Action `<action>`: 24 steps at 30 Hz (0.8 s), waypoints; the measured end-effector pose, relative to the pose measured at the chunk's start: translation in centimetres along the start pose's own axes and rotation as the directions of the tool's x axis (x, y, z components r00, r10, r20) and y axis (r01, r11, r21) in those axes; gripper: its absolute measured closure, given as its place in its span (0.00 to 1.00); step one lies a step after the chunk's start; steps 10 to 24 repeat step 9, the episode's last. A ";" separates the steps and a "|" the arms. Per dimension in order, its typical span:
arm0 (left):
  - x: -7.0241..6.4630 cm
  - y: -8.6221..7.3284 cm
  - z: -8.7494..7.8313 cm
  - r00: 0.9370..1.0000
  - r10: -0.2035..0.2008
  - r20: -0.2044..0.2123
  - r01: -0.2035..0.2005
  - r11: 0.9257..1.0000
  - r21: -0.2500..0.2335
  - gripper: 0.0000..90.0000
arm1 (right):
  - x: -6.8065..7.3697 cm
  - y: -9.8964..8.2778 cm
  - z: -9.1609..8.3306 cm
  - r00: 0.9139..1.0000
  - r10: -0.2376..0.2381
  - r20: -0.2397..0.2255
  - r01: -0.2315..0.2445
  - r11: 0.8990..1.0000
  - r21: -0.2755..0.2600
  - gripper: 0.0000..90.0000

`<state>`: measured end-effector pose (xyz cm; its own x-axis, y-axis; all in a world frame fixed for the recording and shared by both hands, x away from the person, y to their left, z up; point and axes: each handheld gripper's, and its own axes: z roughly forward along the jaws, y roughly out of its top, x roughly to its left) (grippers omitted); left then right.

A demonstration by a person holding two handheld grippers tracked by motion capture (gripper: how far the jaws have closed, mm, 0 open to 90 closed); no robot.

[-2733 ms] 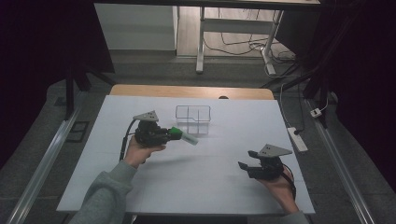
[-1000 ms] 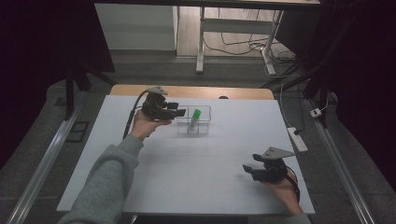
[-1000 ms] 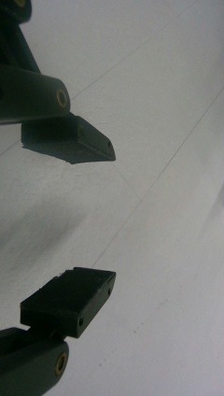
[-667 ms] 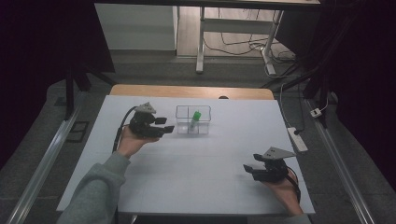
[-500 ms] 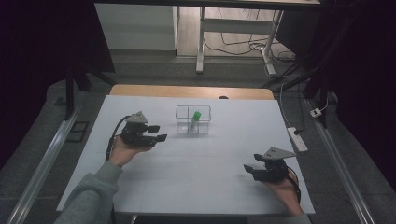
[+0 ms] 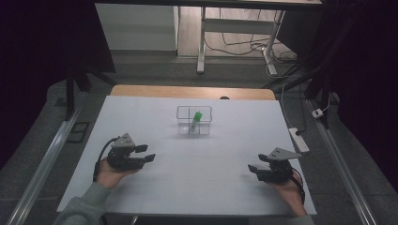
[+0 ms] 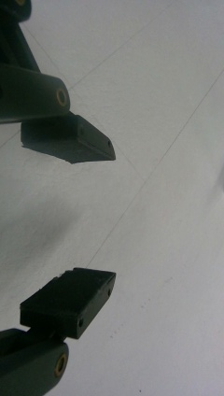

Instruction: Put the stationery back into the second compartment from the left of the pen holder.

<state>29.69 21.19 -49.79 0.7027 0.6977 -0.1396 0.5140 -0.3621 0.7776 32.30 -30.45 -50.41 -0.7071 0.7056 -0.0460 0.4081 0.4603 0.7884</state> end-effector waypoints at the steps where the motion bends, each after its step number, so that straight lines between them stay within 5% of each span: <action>1: 0.0 -0.3 0.0 1.000 -0.001 -0.003 0.001 1.000 0.000 0.49 | 0.0 0.0 0.0 1.000 -0.001 0.000 0.001 1.000 0.003 0.39; 24: 0.2 -1.2 -0.2 1.000 -0.007 -0.019 0.008 1.000 0.006 0.48 | 0.1 0.2 0.0 1.000 -0.013 -0.001 0.013 1.000 0.001 0.38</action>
